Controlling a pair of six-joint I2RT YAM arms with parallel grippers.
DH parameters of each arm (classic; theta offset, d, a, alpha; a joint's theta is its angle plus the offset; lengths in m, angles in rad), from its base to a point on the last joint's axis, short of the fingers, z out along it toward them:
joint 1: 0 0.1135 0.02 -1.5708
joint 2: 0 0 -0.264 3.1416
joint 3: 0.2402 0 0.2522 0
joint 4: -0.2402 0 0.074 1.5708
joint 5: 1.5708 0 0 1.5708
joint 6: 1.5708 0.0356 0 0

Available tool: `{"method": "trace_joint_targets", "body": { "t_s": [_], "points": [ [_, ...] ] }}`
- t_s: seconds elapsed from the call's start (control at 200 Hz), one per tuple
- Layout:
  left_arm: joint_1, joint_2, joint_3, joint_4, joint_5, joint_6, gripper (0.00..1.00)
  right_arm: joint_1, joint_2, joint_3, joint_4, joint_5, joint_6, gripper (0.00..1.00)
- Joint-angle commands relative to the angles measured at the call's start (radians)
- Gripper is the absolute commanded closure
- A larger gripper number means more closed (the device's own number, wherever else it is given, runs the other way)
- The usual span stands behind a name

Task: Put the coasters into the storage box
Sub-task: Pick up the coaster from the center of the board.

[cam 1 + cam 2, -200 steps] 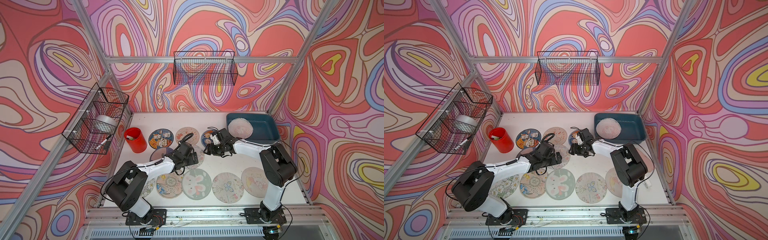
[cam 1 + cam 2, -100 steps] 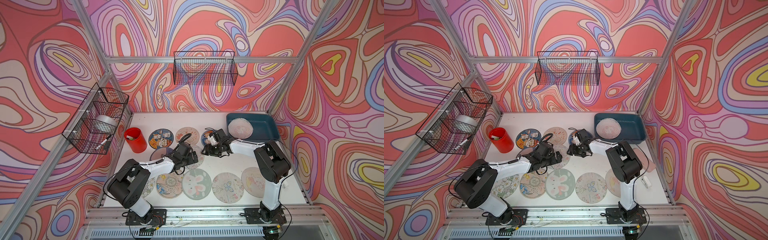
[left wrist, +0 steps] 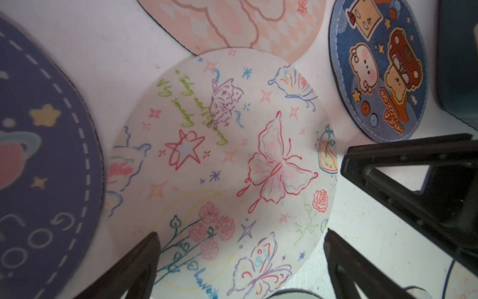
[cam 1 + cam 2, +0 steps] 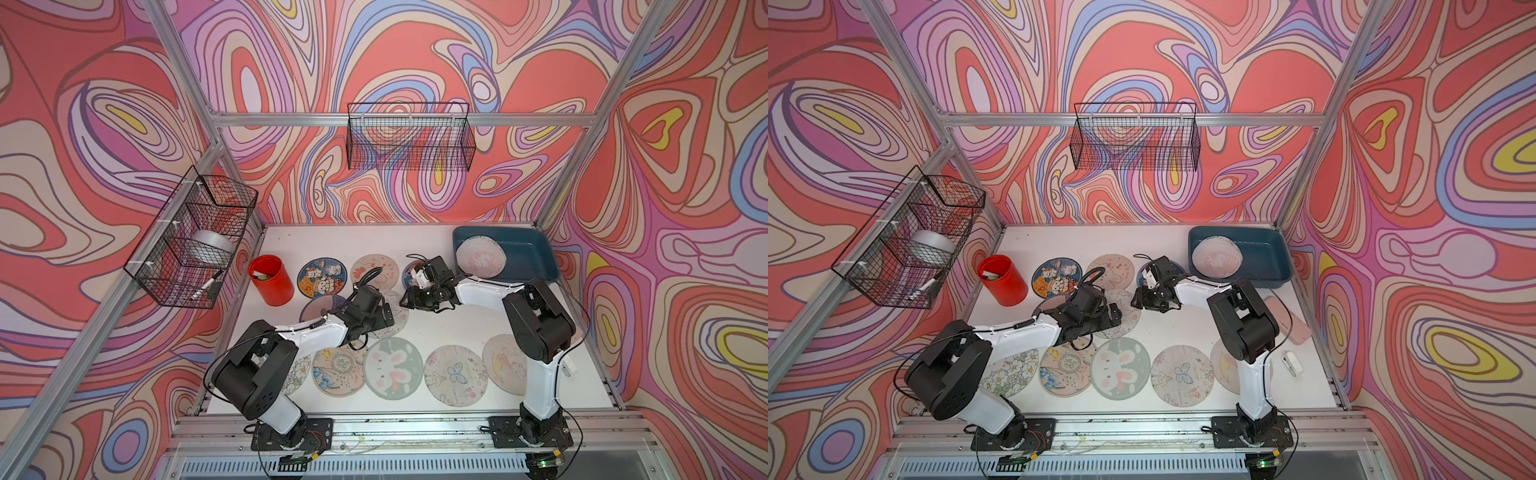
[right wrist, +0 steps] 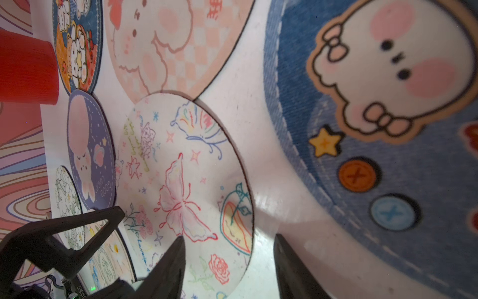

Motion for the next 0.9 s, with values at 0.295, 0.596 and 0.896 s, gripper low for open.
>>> {"method": "trace_joint_targets", "body": {
  "t_s": [0.295,0.596,0.896],
  "points": [
    [0.007,-0.009,-0.025,-0.042,-0.04,0.002,0.0,0.027,0.075,0.034,-0.067,0.02,0.002,0.47],
    [0.007,0.071,-0.024,0.023,0.008,-0.021,0.0,0.045,0.093,0.048,-0.065,0.01,0.003,0.48],
    [0.007,0.098,-0.013,0.036,0.03,-0.024,0.01,0.064,0.132,0.071,-0.045,-0.021,0.018,0.54]
  ]
}}
